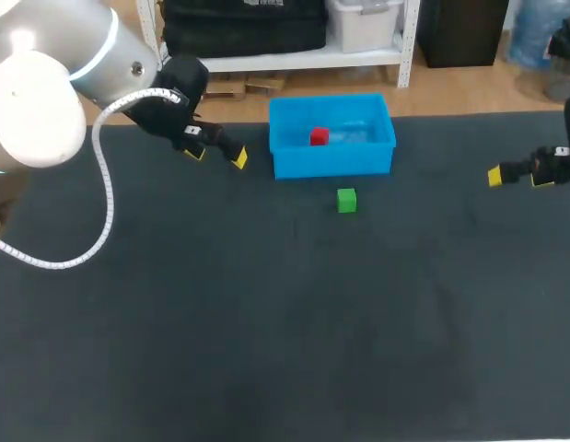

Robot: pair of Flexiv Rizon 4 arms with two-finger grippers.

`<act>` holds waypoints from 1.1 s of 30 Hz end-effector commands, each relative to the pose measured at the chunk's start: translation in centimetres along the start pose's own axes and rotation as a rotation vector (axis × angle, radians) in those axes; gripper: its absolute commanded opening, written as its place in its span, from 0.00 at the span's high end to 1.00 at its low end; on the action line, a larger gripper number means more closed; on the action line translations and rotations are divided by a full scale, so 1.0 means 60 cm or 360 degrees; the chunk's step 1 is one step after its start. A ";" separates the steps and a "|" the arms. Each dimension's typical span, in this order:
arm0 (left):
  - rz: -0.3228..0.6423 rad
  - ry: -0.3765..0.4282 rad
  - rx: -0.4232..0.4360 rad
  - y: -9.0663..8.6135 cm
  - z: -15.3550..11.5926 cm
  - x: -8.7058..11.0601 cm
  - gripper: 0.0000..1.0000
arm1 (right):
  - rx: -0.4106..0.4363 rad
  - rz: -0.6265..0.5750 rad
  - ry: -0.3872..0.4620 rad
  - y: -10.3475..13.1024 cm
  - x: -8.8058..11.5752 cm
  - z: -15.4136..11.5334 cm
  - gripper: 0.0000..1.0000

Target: Use the left arm to pick the red cube and place it into the blue plastic box first, then use the right arm to grasp the green cube and put it into the same blue plastic box after the first action is fully finished.

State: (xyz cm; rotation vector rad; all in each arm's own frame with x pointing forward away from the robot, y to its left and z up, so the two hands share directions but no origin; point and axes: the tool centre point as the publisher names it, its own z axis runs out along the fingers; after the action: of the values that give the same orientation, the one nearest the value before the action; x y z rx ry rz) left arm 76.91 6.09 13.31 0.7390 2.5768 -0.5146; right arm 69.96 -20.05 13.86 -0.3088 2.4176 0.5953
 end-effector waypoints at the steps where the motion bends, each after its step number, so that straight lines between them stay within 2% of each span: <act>1: 0.0004 -0.0006 0.0006 0.001 -0.001 0.002 0.00 | 0.0051 -0.0002 0.0037 0.010 -0.014 0.006 0.00; 18: 0.0004 -0.0006 0.0006 0.001 -0.001 0.002 0.00 | 0.0213 -0.0016 0.0195 0.094 -0.036 0.053 0.00; 33: 0.0004 -0.0006 0.0006 0.001 -0.001 0.002 0.00 | 0.0262 0.0003 0.0289 0.162 -0.043 0.111 0.00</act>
State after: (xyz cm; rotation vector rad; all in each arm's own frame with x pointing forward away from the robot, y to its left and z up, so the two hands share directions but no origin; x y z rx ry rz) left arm 76.91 6.10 13.31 0.7389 2.5769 -0.5147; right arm 71.23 -9.27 14.29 -0.3228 2.6039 0.4577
